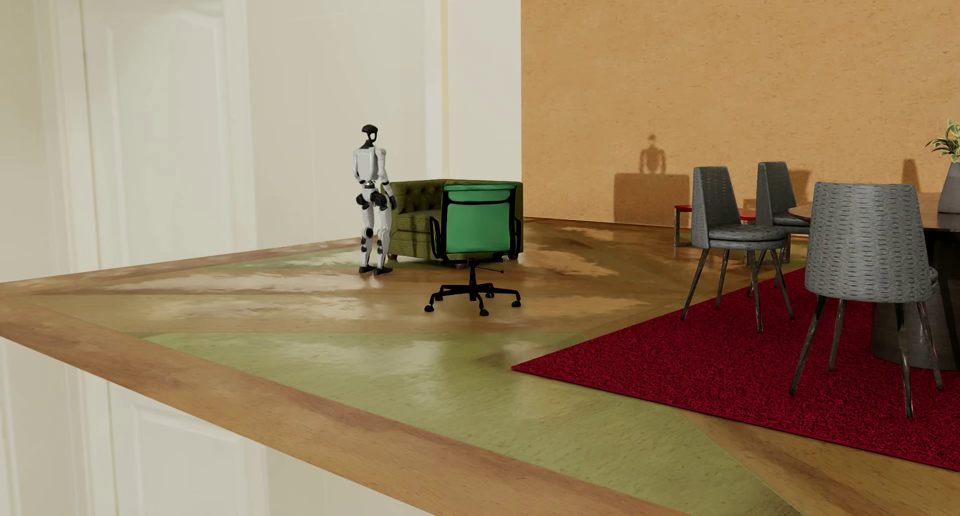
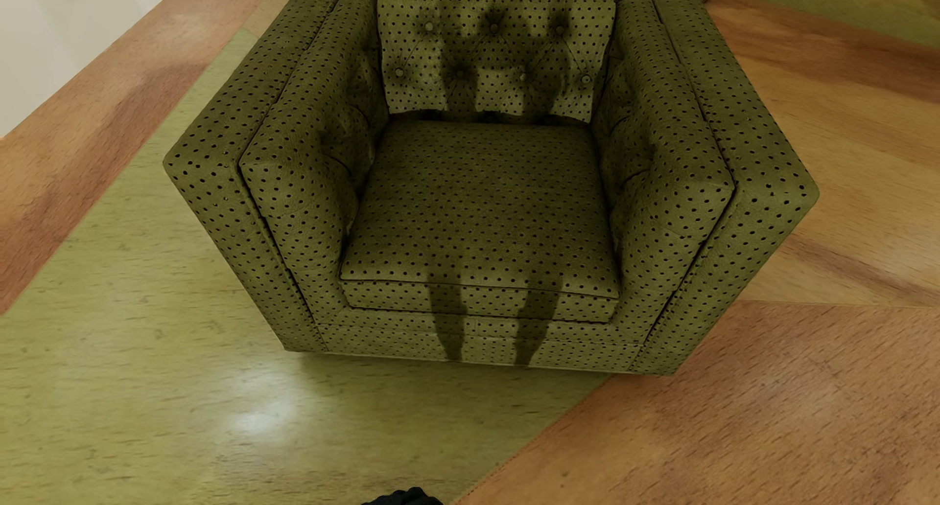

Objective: Head to the armchair

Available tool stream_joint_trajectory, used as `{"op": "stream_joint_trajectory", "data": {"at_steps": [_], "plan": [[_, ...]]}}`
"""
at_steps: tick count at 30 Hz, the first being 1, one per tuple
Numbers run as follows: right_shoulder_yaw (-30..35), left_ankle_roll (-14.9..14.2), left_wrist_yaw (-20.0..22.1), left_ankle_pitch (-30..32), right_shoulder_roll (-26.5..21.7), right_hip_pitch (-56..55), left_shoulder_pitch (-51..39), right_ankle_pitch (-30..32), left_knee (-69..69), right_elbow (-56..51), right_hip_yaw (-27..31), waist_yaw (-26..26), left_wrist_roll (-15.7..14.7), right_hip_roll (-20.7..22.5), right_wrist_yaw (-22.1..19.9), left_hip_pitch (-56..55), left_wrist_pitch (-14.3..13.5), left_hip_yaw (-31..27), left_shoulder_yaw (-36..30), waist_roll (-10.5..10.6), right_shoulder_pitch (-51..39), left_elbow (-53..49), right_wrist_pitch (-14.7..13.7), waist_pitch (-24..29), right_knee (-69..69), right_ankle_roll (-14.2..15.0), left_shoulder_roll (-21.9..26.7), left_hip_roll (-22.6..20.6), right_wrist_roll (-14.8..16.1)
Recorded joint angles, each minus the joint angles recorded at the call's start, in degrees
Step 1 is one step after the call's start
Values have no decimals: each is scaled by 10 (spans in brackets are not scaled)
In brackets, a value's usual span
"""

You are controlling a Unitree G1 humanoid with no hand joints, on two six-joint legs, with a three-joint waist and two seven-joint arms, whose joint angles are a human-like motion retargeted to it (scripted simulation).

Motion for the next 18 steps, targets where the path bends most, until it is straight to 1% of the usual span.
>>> {"op": "stream_joint_trajectory", "data": {"at_steps": [1,2,4,6,7,9,12,14,16,18], "plan": [[0,-5,-10,11,-4,5,-6,-1,-25,-3,1,-1,11,-6,5,16,-5,1,-22,-3,5,14,-4,-2,0,0,6,-5,3],[7,-7,-17,21,-9,10,-10,-2,-45,-8,2,-2,18,-11,5,30,-10,2,-39,-6,7,24,-7,-5,-2,1,12,-10,-2],[25,-5,-16,30,-18,16,-12,-2,-66,-16,3,-3,16,-17,-11,46,-10,4,-47,-9,7,32,-9,-9,-5,4,21,-15,-14],[31,-1,-1,31,-15,18,-8,-4,-67,-5,5,-2,5,-20,-30,49,0,6,-41,-10,3,40,1,-11,-5,6,28,-18,-13],[33,1,1,31,-7,19,-4,-5,-67,9,6,-2,2,-20,-36,50,7,7,-37,-10,-3,42,12,-13,-5,10,31,-19,-12],[36,5,-4,32,5,20,-1,-3,-70,30,8,-1,0,-20,-44,53,14,8,-34,-10,-10,49,27,-15,-4,2,40,-20,-10],[42,9,-3,35,6,21,-1,-4,-75,30,8,-1,-2,-22,-61,56,17,7,-35,-10,-7,62,29,-19,-5,2,54,-21,-5],[52,10,-2,35,1,20,0,-5,-76,29,6,-1,-6,-22,-62,55,19,6,-32,-10,-8,65,25,-21,-4,2,59,-22,-3],[61,11,1,34,-5,20,2,-6,-75,33,5,-1,-8,-22,-52,55,19,5,-30,-11,-14,64,20,-22,-4,3,60,-21,-1],[67,12,4,32,-7,19,3,-8,-72,42,5,0,-12,-21,-41,54,19,5,-27,-11,-25,61,20,-22,-2,4,57,-21,-2]]}}
